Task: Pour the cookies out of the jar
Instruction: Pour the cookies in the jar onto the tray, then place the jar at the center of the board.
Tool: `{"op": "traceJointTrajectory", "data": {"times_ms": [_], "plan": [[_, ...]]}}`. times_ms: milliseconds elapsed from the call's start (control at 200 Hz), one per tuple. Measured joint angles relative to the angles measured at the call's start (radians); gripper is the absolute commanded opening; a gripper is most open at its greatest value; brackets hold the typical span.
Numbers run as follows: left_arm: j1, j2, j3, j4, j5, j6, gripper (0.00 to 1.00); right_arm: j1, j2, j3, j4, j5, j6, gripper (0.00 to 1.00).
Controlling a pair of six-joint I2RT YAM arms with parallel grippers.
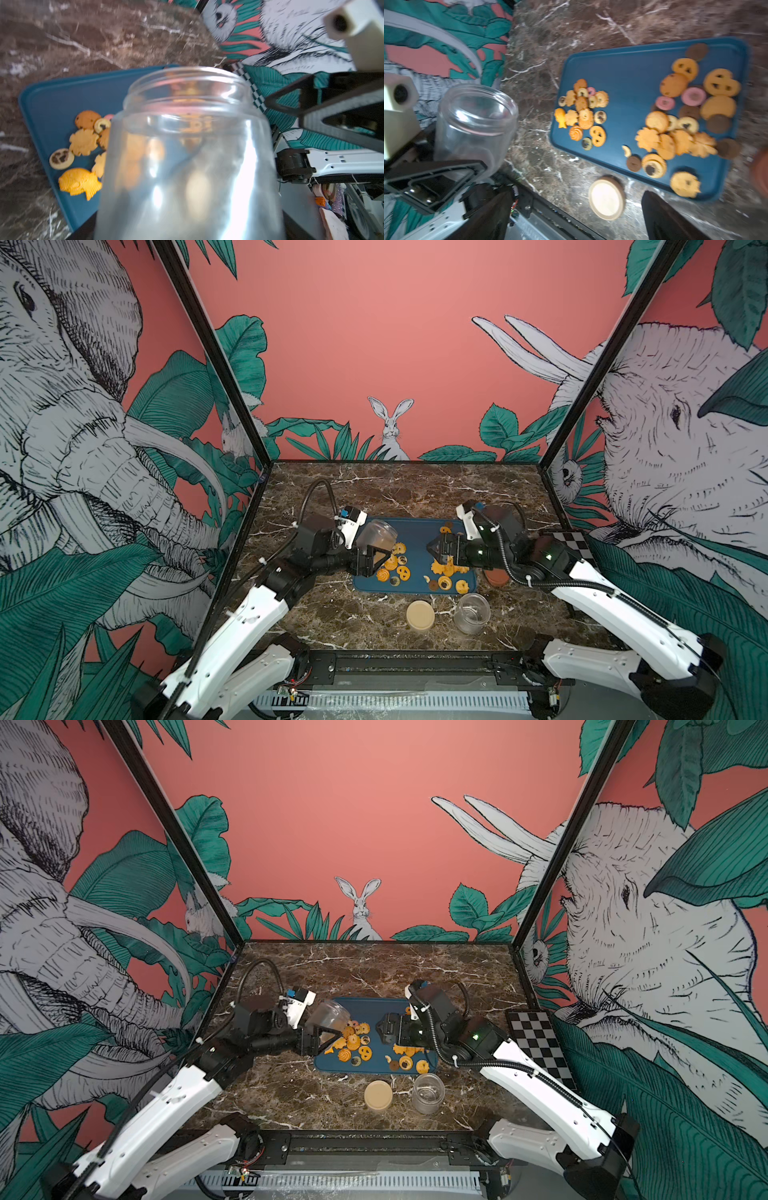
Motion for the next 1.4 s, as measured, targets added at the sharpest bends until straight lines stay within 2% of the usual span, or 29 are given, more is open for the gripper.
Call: {"op": "traceJointTrajectory", "data": {"times_ms": [140,300,530,810,1085,1185,1240,1275,1400], "plan": [[0.000,-0.149,-0.160,0.211,0.034,0.010,0.00,0.064,0.080,0.084,0.077,-0.111,-0.008,1.00],[0.000,-0.211,-0.249,0.332,0.072,0.022,0.00,0.134,0.159,0.186,0.127,-0.169,-0.019,0.99],[0.000,-0.248,-0.262,0.425,0.114,0.045,0.00,0.159,0.235,0.240,0.140,-0.174,-0.015,1.00],[0.000,-0.245,-0.262,0.461,0.143,0.051,0.00,0.179,0.270,0.233,0.220,-0.211,0.033,0.99],[0.000,-0.245,-0.266,0.470,0.157,0.051,0.00,0.185,0.326,0.229,0.298,-0.230,0.072,0.91],[0.000,-0.243,-0.266,0.468,0.160,0.050,0.00,0.185,0.327,0.229,0.301,-0.232,0.074,0.73],[0.000,-0.241,-0.266,0.467,0.158,0.050,0.00,0.185,0.327,0.227,0.304,-0.235,0.072,0.46],[0.000,-0.238,-0.266,0.466,0.156,0.051,0.00,0.185,0.327,0.225,0.304,-0.235,0.072,0.34],[0.000,-0.229,-0.266,0.457,0.145,0.052,0.00,0.184,0.327,0.215,0.307,-0.233,0.072,0.00]]}}
